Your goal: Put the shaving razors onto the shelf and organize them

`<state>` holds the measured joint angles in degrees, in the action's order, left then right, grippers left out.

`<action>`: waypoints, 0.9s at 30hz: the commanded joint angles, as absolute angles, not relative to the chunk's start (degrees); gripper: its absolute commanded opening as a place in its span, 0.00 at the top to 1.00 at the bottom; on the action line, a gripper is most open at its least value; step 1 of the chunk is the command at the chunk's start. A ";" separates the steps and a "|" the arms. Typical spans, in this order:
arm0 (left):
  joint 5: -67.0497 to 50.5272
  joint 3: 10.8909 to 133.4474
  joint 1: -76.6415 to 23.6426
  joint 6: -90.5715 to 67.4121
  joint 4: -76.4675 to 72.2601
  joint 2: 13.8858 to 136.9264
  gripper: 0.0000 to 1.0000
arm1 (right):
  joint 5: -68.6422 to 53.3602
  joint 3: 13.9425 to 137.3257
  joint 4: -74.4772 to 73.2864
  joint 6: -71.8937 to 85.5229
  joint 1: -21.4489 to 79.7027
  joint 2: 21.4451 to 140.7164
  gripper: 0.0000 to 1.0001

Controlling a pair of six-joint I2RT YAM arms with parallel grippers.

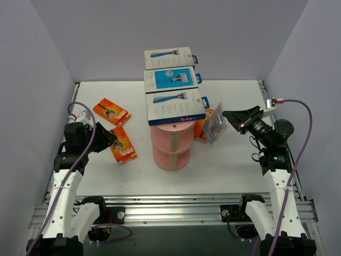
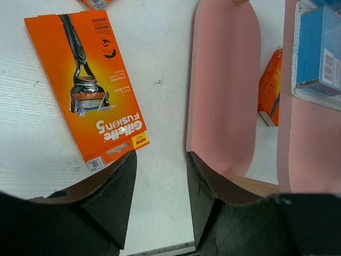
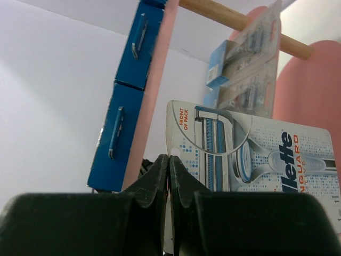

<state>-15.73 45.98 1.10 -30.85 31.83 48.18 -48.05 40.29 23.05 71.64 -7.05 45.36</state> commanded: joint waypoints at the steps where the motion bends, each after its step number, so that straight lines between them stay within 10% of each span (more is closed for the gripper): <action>1: -16.96 46.76 1.58 -30.85 29.09 47.55 0.49 | -48.00 44.46 15.86 63.84 -6.77 43.94 1.00; 27: -18.81 46.23 1.67 -31.20 28.13 47.90 0.46 | -31.47 50.80 -30.32 19.08 -6.24 49.04 1.00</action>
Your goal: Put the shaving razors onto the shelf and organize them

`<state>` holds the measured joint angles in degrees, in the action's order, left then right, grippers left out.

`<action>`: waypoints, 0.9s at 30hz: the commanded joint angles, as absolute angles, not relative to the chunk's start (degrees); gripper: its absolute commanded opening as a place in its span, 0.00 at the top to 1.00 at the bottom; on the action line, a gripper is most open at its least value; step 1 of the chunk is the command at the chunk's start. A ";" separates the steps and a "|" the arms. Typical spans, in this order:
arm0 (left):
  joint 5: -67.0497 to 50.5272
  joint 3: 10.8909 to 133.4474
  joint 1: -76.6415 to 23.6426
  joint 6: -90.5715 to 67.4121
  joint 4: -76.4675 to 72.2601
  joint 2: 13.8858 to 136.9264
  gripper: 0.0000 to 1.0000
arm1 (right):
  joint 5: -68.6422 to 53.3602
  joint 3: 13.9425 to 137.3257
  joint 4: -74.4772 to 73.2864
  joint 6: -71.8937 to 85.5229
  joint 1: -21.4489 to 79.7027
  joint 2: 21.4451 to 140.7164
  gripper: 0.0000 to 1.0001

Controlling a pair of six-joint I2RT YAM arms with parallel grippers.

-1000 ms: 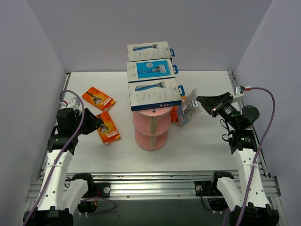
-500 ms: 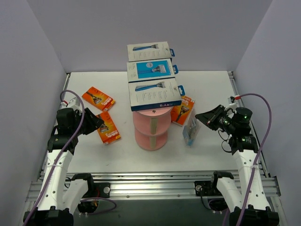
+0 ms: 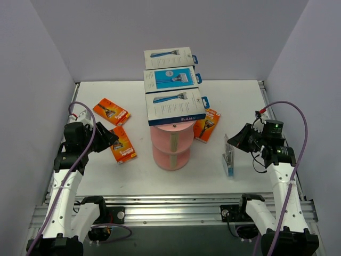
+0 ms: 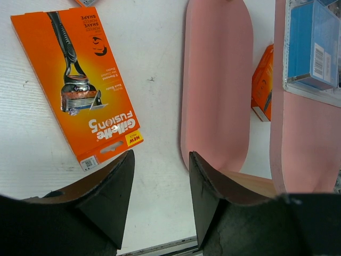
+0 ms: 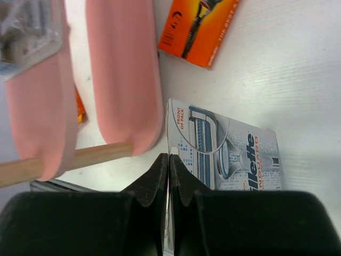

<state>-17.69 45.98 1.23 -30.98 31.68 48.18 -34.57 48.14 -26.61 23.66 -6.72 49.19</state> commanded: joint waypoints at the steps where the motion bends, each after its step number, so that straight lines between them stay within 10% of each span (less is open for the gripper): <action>1: -18.90 46.14 1.67 -31.20 28.13 47.99 0.46 | -30.25 50.97 -31.02 18.72 -6.15 49.13 1.00; 11: -19.42 46.14 1.67 -31.38 27.86 48.08 0.46 | -24.26 50.98 -32.43 18.72 -4.48 48.96 0.97; 19: -19.69 45.88 1.67 -31.55 27.69 48.25 0.45 | -21.80 51.07 -33.13 19.51 -4.39 48.51 0.70; 27: -20.13 45.79 1.67 -31.73 27.42 48.34 0.45 | -18.81 50.19 -33.66 21.09 -1.77 49.39 0.80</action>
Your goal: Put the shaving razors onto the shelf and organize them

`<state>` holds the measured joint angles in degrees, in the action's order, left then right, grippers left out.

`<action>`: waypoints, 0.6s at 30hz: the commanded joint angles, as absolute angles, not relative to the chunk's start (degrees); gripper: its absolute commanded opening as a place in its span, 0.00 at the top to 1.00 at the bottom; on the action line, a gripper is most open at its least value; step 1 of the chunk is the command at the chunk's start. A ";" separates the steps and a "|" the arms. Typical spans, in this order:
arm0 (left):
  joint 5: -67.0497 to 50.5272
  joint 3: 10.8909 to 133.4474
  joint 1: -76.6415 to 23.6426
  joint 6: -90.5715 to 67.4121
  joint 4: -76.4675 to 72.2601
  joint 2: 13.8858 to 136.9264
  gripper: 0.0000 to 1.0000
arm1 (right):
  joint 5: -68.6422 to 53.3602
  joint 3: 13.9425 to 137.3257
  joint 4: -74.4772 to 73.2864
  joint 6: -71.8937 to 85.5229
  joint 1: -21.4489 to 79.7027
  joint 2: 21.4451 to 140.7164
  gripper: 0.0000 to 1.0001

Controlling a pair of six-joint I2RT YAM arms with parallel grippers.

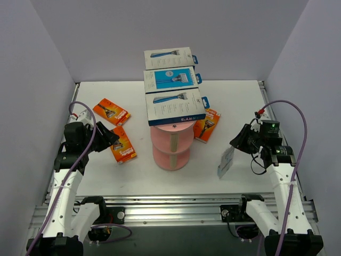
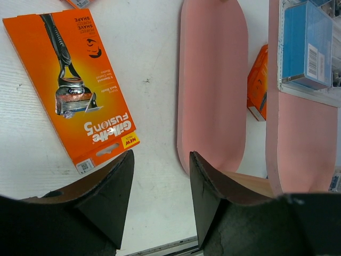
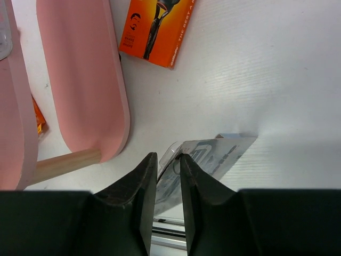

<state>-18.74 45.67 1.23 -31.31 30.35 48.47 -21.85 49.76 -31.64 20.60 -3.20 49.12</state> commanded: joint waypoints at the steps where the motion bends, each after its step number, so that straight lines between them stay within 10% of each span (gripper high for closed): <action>1: -20.13 45.79 1.67 -31.73 27.42 48.43 0.45 | -18.29 50.10 -33.92 21.35 -1.15 49.39 0.82; 8: -20.39 45.70 1.76 -31.82 27.33 48.43 0.45 | -17.67 49.04 -36.03 23.20 2.46 46.41 1.00; 18: -20.30 45.62 1.67 -31.90 27.33 48.34 0.45 | -21.00 52.82 -36.83 24.34 2.46 45.35 1.00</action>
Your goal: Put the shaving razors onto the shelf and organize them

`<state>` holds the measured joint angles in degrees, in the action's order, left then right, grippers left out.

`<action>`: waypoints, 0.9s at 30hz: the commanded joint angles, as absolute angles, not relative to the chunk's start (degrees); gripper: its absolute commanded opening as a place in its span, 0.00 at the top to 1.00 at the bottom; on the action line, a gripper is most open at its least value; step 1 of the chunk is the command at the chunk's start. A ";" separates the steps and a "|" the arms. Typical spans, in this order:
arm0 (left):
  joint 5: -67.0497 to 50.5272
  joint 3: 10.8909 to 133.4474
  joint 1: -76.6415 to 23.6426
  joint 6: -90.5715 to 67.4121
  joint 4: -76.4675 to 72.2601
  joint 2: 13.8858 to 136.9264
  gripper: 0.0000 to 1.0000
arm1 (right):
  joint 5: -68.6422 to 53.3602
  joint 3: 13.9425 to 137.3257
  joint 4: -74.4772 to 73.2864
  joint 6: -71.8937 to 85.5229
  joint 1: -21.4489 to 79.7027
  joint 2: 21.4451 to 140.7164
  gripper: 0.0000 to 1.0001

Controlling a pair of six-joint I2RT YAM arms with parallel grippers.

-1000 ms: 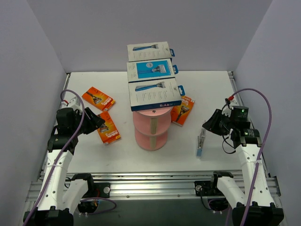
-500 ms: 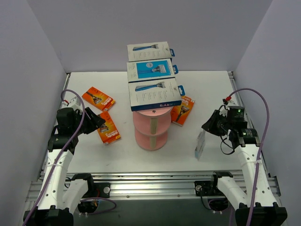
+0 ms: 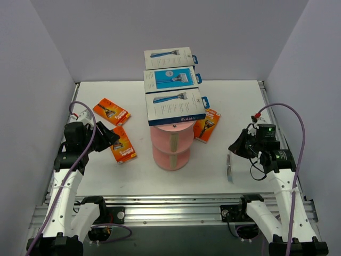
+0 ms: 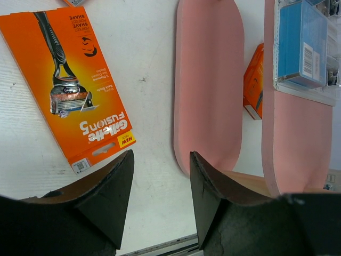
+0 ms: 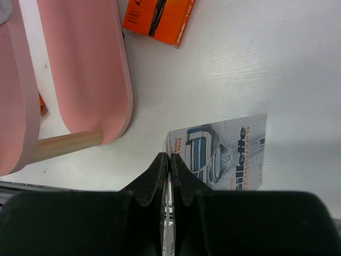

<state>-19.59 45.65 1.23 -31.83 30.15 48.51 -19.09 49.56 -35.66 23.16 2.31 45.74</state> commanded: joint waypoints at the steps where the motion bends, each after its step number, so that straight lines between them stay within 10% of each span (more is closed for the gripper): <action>1: -20.22 45.62 1.67 -31.90 27.51 48.34 0.45 | -22.14 53.26 -36.57 24.61 2.46 45.44 1.00; 27: -20.04 45.79 1.67 -32.08 27.77 48.96 0.45 | -38.31 58.62 -9.06 44.20 1.41 46.05 1.00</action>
<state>-19.59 45.43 1.23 -32.32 30.15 48.90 -34.26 55.61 -17.41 39.90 1.80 45.80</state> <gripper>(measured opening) 0.547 0.004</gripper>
